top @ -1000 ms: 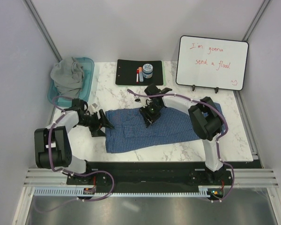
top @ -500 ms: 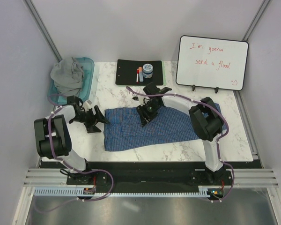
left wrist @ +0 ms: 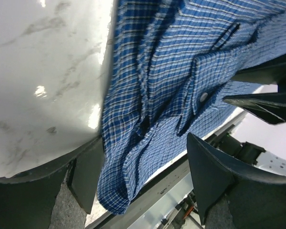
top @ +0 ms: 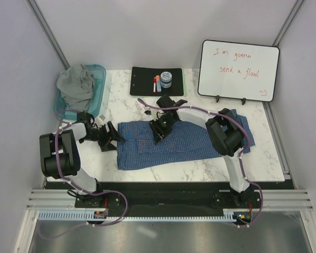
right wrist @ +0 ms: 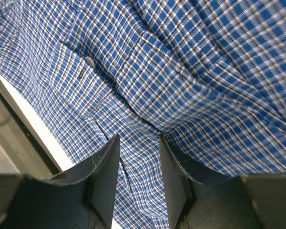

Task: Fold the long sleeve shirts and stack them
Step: Fold the shirt

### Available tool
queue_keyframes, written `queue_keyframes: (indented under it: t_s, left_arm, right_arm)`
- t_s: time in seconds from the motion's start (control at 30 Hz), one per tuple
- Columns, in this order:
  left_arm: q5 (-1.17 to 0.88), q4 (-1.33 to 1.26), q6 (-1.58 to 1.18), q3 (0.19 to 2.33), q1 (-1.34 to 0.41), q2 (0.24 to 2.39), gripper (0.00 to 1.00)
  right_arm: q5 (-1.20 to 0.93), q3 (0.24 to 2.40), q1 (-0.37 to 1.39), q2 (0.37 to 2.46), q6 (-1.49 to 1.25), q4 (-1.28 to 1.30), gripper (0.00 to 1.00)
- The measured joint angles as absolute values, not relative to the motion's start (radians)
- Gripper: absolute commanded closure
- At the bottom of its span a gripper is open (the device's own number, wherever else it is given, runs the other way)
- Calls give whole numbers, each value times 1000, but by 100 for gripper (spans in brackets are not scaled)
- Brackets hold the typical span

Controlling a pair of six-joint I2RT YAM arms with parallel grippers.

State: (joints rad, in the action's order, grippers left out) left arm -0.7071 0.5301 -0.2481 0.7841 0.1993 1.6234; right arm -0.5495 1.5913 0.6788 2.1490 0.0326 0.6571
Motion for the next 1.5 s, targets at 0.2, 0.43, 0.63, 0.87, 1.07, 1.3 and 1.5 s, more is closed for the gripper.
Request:
queue_keyframes:
  t_s: [0.2, 0.43, 0.63, 0.87, 1.07, 1.3, 1.5]
  left_arm:
    - [-789, 465, -261, 762, 183, 1648, 23]
    - [-830, 438, -263, 768, 173, 1674, 25]
    - [-838, 443, -260, 787, 160, 1693, 28]
    - [-794, 447, -261, 839, 68, 1711, 29]
    - [-780, 441, -264, 860, 15, 1727, 37]
    - [-743, 408, -276, 862, -76, 1727, 51]
    - [-723, 387, -289, 861, -94, 1727, 95]
  right_arm:
    - [-562, 1615, 688, 2174, 23, 653, 54]
    - [-565, 1630, 696, 2187, 15, 643, 54]
    - [-569, 1647, 699, 2199, 1, 642, 54]
    - [-574, 1659, 706, 2209, -8, 631, 54]
    - [-573, 1660, 709, 2210, -12, 624, 54]
    - [-575, 1660, 710, 2213, -31, 617, 54]
    - [-579, 1660, 710, 2214, -35, 614, 54]
